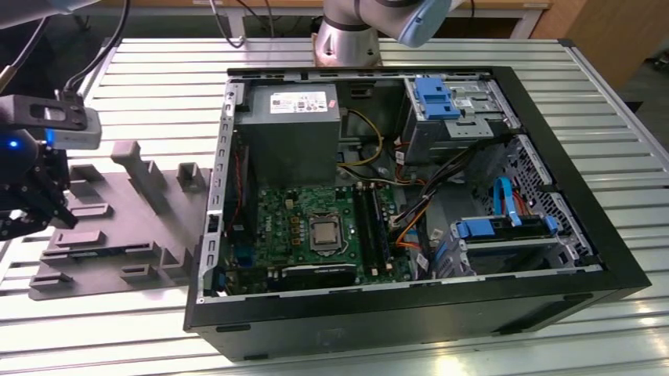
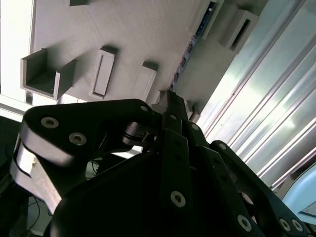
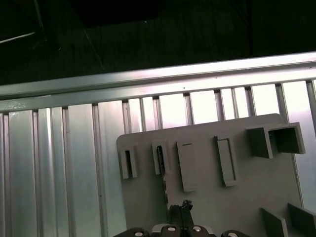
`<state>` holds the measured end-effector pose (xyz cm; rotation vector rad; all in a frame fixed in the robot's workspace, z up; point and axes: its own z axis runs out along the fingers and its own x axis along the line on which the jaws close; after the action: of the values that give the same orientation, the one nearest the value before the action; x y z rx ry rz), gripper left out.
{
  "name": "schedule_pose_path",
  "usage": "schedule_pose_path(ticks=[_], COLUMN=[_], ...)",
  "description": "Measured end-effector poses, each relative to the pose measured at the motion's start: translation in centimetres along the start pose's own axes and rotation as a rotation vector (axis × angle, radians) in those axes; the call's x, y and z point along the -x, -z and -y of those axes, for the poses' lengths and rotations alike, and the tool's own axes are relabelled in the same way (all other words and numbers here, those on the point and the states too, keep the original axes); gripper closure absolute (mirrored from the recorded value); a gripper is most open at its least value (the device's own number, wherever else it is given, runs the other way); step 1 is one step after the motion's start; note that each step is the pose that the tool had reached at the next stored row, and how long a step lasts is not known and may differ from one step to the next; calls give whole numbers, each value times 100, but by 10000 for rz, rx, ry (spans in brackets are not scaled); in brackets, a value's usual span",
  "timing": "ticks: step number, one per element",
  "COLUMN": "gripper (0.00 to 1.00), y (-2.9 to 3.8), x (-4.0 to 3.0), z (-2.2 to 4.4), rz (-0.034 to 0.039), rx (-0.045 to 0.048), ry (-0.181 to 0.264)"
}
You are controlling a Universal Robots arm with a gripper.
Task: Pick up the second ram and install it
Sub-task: 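Pick up the second ram and move it above second insertion slot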
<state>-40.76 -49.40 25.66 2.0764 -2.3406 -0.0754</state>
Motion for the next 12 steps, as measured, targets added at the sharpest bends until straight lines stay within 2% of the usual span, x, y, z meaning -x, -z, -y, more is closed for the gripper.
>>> schedule_pose_path(ticks=[12], gripper=[89], y=[-109], x=[-47], z=[10], rz=[-17], rx=[13], ry=[378])
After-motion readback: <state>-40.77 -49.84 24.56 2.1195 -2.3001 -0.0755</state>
